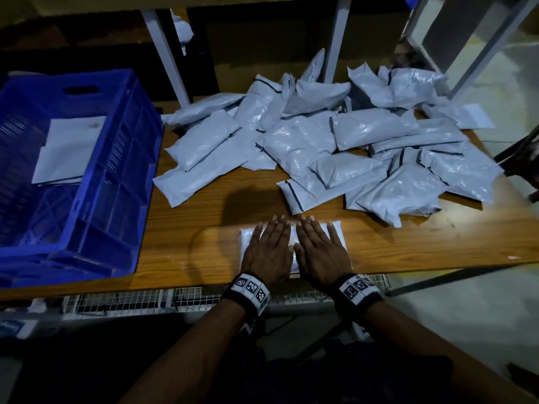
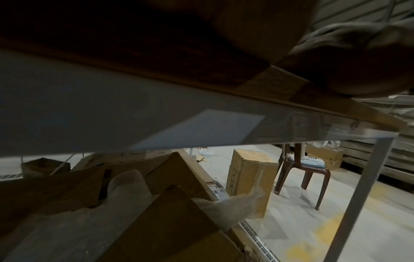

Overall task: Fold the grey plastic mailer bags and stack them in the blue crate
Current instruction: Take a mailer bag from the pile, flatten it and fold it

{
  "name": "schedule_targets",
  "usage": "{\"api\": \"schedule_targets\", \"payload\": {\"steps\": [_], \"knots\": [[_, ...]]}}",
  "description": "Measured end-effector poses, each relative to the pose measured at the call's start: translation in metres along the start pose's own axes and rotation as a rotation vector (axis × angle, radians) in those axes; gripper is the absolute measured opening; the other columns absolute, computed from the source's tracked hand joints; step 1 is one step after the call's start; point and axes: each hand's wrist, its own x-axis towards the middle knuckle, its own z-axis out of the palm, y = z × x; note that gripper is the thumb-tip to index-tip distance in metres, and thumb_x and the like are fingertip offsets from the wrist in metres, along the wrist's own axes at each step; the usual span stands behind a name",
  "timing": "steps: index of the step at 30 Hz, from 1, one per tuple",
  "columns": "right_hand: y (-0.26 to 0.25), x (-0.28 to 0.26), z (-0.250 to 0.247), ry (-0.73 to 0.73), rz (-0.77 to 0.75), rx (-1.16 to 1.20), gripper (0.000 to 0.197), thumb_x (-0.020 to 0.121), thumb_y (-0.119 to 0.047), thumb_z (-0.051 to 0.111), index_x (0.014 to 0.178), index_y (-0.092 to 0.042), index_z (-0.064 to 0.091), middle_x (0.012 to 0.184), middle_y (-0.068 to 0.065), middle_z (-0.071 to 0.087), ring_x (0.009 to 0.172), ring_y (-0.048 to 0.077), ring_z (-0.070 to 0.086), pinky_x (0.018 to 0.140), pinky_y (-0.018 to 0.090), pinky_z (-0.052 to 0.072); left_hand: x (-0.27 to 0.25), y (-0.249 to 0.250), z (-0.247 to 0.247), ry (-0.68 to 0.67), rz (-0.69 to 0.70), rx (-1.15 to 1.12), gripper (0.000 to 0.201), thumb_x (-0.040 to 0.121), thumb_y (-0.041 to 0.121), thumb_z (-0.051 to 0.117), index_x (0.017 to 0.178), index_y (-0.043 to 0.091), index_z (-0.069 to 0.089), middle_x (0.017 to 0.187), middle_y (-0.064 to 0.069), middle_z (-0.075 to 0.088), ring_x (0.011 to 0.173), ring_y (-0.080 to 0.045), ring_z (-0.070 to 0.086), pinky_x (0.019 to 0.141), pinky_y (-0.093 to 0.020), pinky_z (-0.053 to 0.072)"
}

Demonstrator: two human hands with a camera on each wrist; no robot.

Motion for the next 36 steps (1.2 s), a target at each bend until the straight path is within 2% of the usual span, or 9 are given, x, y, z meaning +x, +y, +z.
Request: {"api": "schedule_targets", "payload": {"steps": [11,16,19,21,24,27,32,34,36], "knots": [[0.0,0.001,0.002,-0.012,0.001,-0.018,0.065,0.108,-0.044,0.011,0.16,-0.007,0.026,0.168,0.01,0.023,0.158,0.021,0.012,0.126,0.054,0.011,0.002,0.0,0.0,0.007,0.0,0.004,0.075,0.098,0.045,-0.002,0.163,0.011,0.012,0.171,-0.008,0.008,0.158,-0.022,-0.001,0.127,-0.049,-0.001],[0.008,0.007,-0.01,-0.138,-0.047,0.083,0.082,0.1,-0.058,-0.007,0.163,-0.009,0.015,0.171,0.007,0.009,0.159,0.02,0.001,0.127,0.052,0.002,0.004,-0.007,-0.012,-0.018,0.013,-0.077,0.068,0.104,0.047,0.015,0.163,0.012,0.018,0.171,-0.006,0.014,0.158,-0.022,0.003,0.127,-0.048,-0.001],[0.026,0.012,-0.031,-0.143,-0.071,0.152,0.071,0.103,-0.057,0.02,0.157,-0.013,0.03,0.166,0.008,0.029,0.157,0.025,0.016,0.121,0.057,0.023,0.005,-0.025,-0.035,0.0,-0.04,-0.211,0.068,0.096,0.053,0.054,0.156,0.027,0.035,0.159,0.001,0.042,0.151,-0.024,0.028,0.124,-0.057,0.003],[0.037,0.014,-0.04,-0.131,-0.035,0.133,0.061,0.101,-0.05,0.045,0.153,-0.017,0.039,0.158,0.007,0.044,0.151,0.028,0.031,0.117,0.052,0.033,0.002,-0.038,-0.048,0.017,-0.085,-0.258,0.067,0.086,0.054,0.068,0.147,0.036,0.045,0.146,0.006,0.056,0.14,-0.025,0.045,0.122,-0.059,0.016],[0.041,0.015,-0.049,-0.183,0.03,0.119,0.072,0.091,-0.053,0.064,0.153,-0.025,0.041,0.145,0.006,0.054,0.132,0.032,0.049,0.103,0.041,0.046,0.0,-0.049,-0.061,0.017,-0.074,-0.303,0.075,0.071,0.058,0.082,0.139,0.044,0.052,0.13,0.004,0.067,0.123,-0.027,0.06,0.107,-0.05,0.045],[0.036,0.023,-0.064,-0.169,0.006,0.067,0.075,0.079,-0.057,0.074,0.144,-0.028,0.051,0.132,0.005,0.059,0.118,0.035,0.054,0.093,0.042,0.049,0.002,-0.047,-0.074,-0.011,-0.094,-0.323,0.083,0.061,0.054,0.091,0.136,0.042,0.058,0.12,0.001,0.07,0.112,-0.025,0.064,0.096,-0.042,0.053],[0.028,0.025,-0.093,0.224,-0.097,-0.044,0.032,0.074,-0.036,0.078,0.102,-0.024,0.069,0.098,0.003,0.061,0.091,0.031,0.056,0.07,0.039,0.043,0.0,-0.048,-0.096,0.422,0.101,-0.174,0.032,0.062,0.012,0.09,0.088,0.021,0.073,0.089,-0.003,0.065,0.083,-0.028,0.063,0.064,-0.035,0.048],[0.024,0.019,-0.093,0.342,-0.106,-0.044,0.026,0.074,-0.033,0.078,0.097,-0.025,0.069,0.093,0.0,0.06,0.088,0.029,0.055,0.07,0.038,0.042,-0.008,-0.045,-0.094,0.54,0.146,-0.116,0.028,0.06,0.012,0.089,0.079,0.023,0.07,0.081,-0.001,0.058,0.073,-0.025,0.057,0.061,-0.032,0.035],[0.022,0.009,-0.081,0.387,-0.133,-0.025,0.024,0.076,-0.035,0.078,0.095,-0.024,0.069,0.093,0.001,0.062,0.089,0.029,0.056,0.074,0.039,0.041,-0.016,-0.043,-0.074,0.577,0.168,-0.098,0.024,0.066,0.023,0.087,0.084,0.024,0.071,0.086,-0.002,0.058,0.078,-0.024,0.055,0.067,-0.033,0.034]]}}
